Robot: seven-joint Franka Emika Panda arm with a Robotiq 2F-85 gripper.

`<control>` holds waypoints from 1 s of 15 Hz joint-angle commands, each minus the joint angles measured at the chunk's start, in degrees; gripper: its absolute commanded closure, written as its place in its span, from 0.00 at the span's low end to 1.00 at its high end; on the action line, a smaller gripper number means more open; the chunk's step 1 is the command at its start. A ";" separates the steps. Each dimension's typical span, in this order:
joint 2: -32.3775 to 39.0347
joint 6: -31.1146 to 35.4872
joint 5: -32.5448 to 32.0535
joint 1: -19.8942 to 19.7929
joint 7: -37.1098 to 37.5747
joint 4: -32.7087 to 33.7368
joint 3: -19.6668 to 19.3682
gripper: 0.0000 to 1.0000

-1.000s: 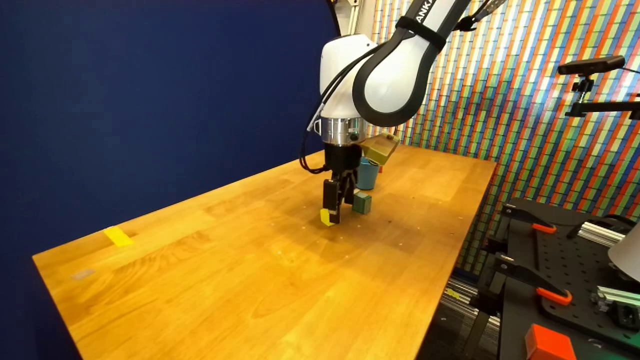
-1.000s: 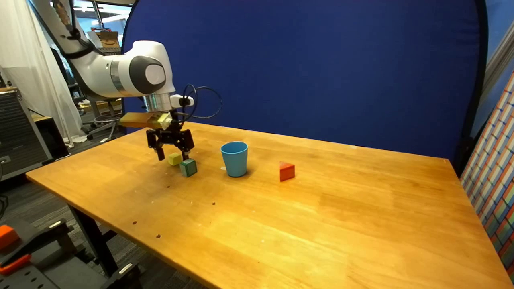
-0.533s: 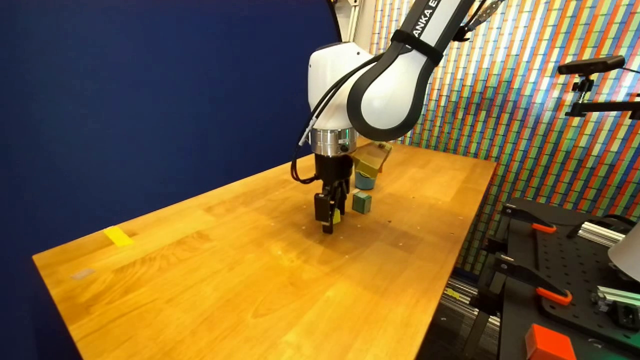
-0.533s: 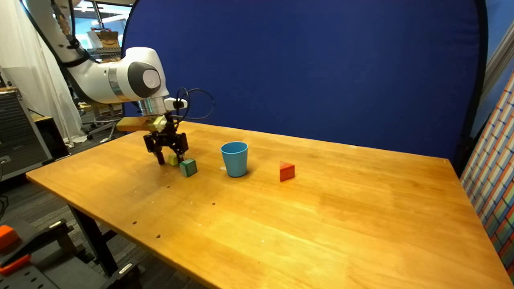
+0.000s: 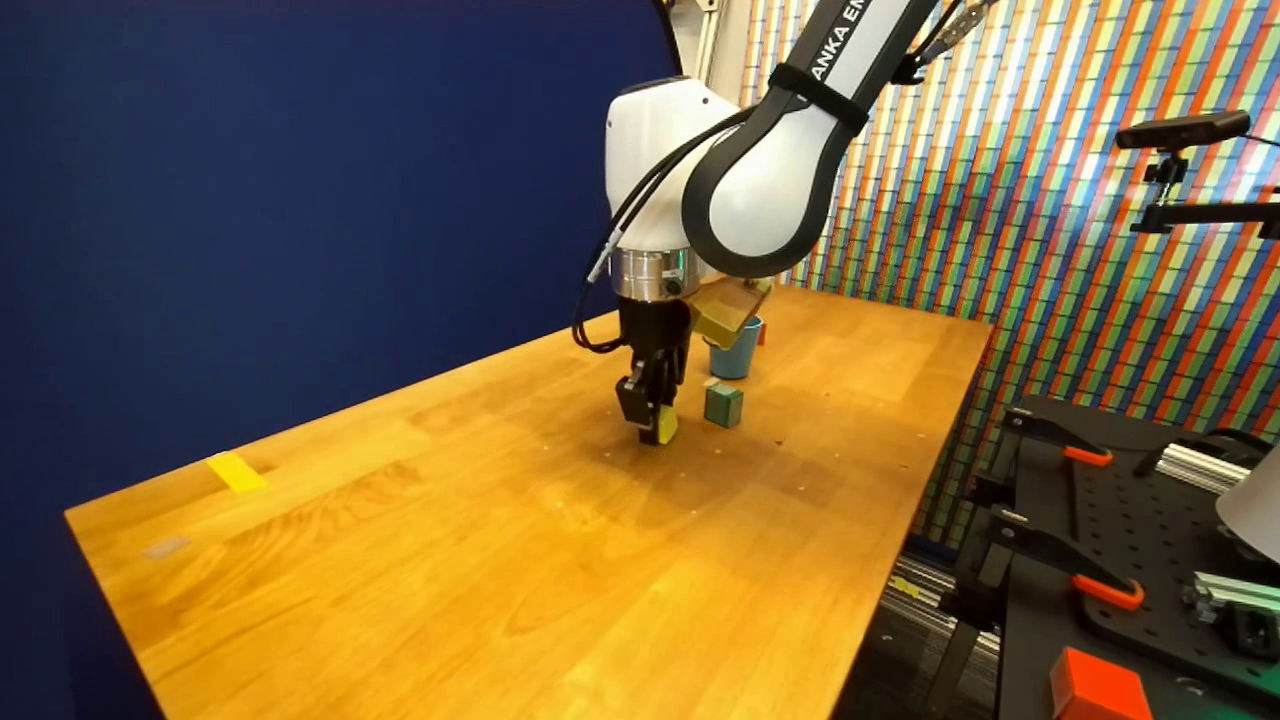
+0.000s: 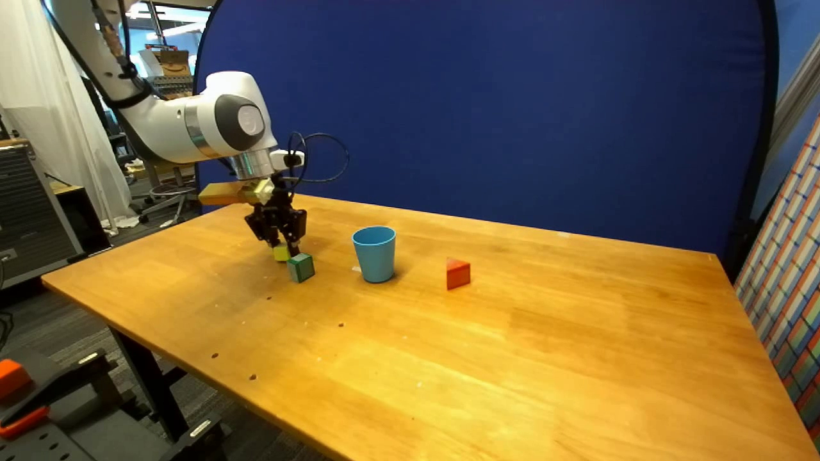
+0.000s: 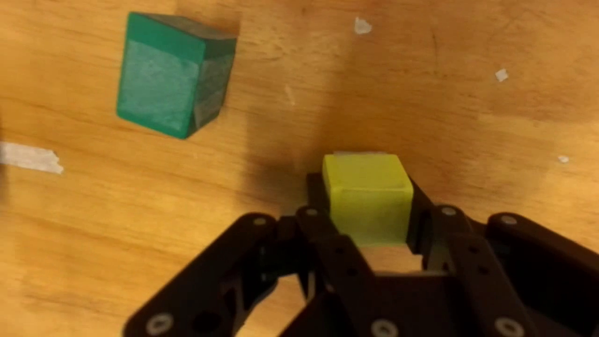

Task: Put the yellow cube in the cup

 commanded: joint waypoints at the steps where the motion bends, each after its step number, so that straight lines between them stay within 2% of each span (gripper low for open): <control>1: -4.37 -0.13 -2.77 1.52 5.53 -2.82 -4.53 0.86; 4: -8.63 -1.21 -8.01 3.29 11.16 -4.23 -9.73 0.86; 7: -12.50 -2.46 -13.75 3.53 16.20 -4.25 -12.45 0.86; 12: -17.22 -5.12 -22.19 1.54 25.18 -5.82 -12.99 0.86; 15: -19.22 -7.27 -26.65 -0.58 30.51 -7.28 -11.92 0.86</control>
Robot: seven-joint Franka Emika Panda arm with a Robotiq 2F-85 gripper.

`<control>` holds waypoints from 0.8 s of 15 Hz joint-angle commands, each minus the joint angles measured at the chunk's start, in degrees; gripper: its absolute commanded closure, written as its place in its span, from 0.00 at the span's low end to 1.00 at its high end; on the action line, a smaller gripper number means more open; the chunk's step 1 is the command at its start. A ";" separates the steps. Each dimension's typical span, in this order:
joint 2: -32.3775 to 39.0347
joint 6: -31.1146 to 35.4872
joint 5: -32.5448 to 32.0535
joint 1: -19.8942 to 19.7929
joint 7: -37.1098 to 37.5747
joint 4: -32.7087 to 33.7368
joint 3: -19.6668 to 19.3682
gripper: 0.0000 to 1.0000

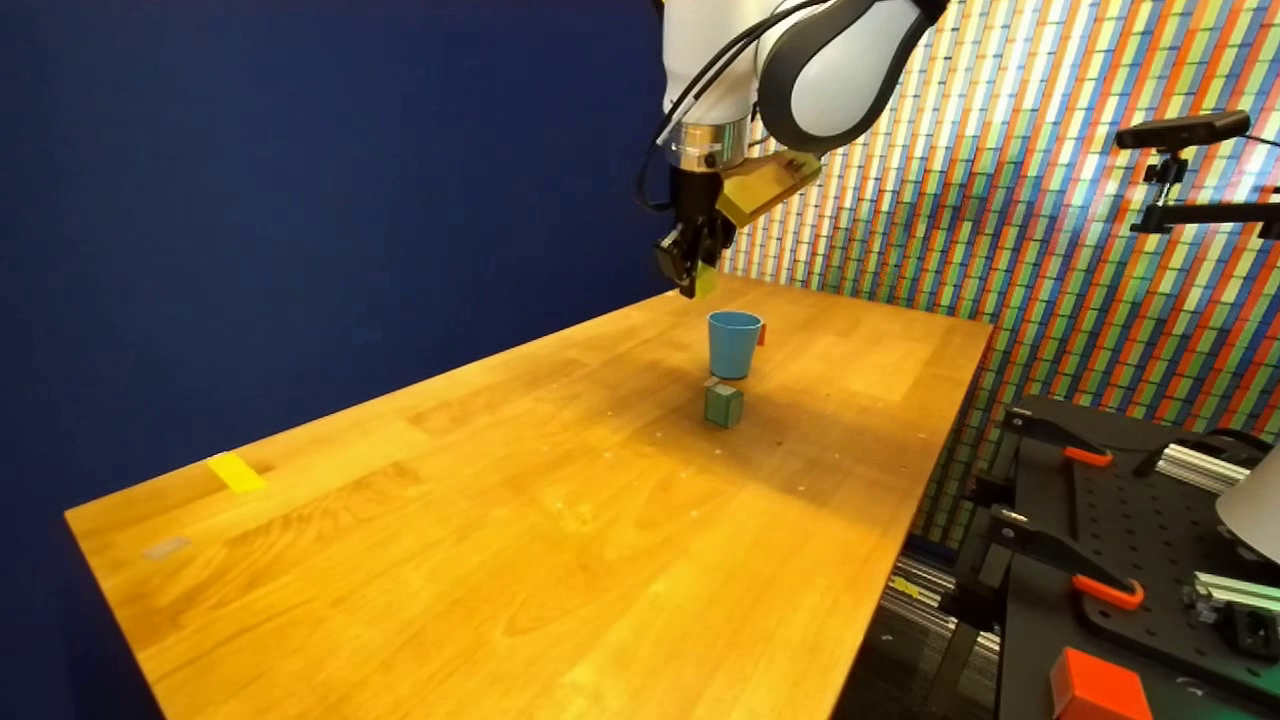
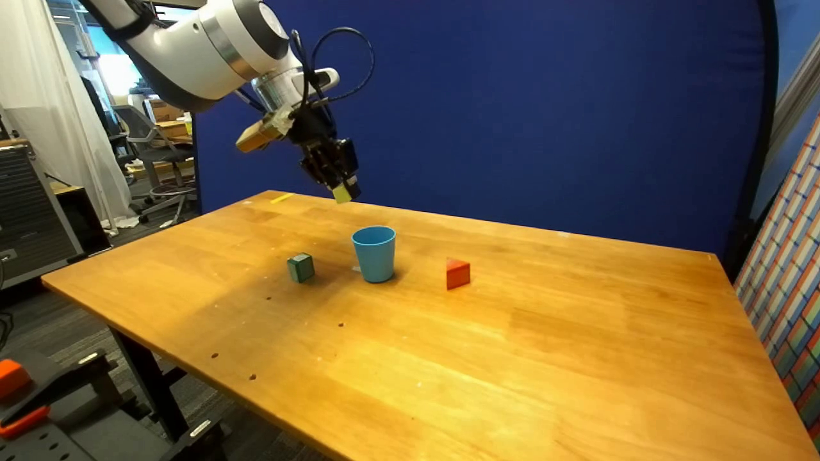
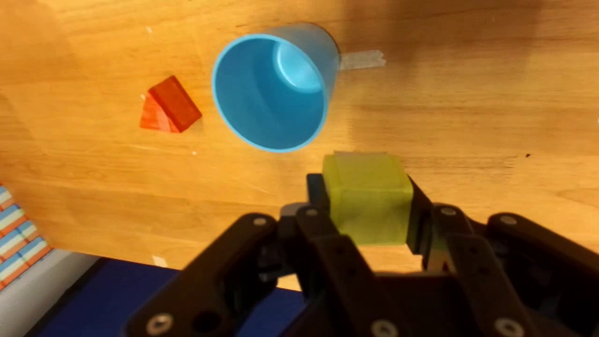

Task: Put the yellow cube in the cup

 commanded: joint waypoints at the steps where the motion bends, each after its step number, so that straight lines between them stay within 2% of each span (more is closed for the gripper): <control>1: -4.63 -2.16 -5.61 -2.93 6.73 -3.48 1.30 0.86; 5: -5.65 -3.12 -8.03 -6.59 9.52 -4.67 3.12 0.86; 6: -5.37 -2.73 -8.29 -7.47 10.02 -4.77 3.54 0.36; 7: -5.15 -2.90 -8.04 -8.27 9.65 -4.78 4.08 0.35; 11: -4.48 -2.44 -6.96 -10.57 8.69 -5.04 5.68 0.05; 12: -4.56 -2.07 -5.98 -11.19 7.79 -5.43 6.26 0.01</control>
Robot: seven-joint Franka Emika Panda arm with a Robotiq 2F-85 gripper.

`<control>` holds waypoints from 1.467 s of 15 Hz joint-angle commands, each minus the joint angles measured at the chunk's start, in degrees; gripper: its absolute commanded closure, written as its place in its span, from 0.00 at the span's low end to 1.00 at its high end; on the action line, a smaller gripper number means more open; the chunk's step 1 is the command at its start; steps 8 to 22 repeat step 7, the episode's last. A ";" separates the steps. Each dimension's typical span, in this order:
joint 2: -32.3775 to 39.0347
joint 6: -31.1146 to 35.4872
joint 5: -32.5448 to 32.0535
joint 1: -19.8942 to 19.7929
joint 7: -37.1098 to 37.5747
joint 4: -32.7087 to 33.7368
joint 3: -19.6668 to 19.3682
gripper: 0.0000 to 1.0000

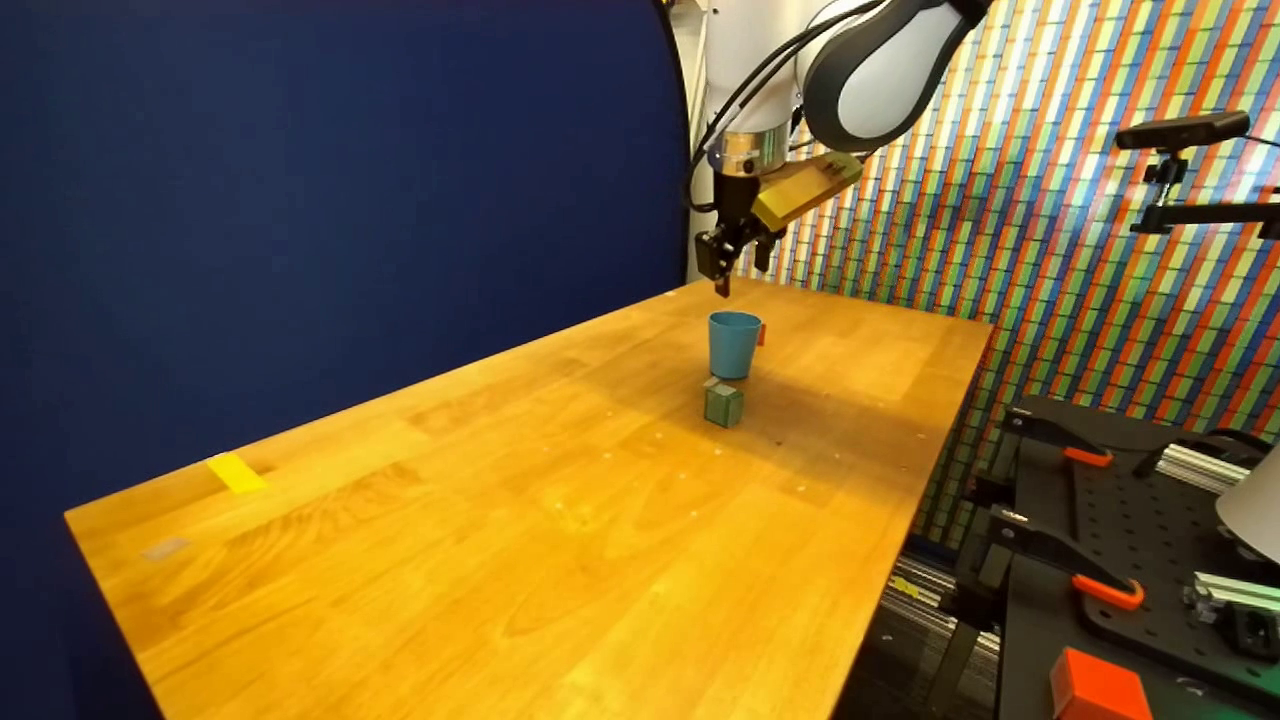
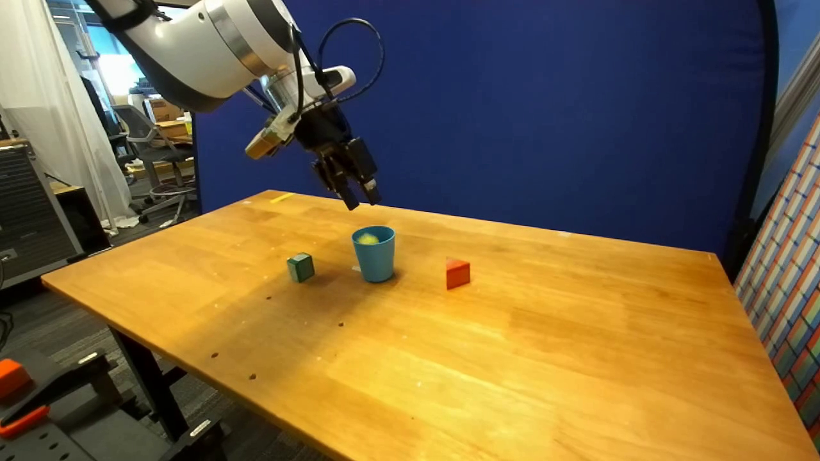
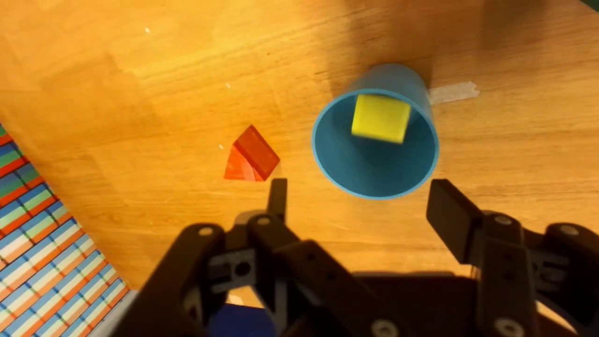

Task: Put the yellow cube in the cup

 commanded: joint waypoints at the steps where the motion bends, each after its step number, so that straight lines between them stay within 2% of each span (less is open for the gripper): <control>1: -1.49 -0.17 0.34 -2.55 -0.17 -1.27 2.42 0.00; 3: -2.36 1.69 4.41 -4.18 -3.53 -3.10 4.14 0.00; 4: -0.07 0.11 1.17 -3.15 -0.35 -0.86 3.28 0.00; 22: 0.27 0.09 1.54 -3.23 -0.51 -1.04 3.56 0.00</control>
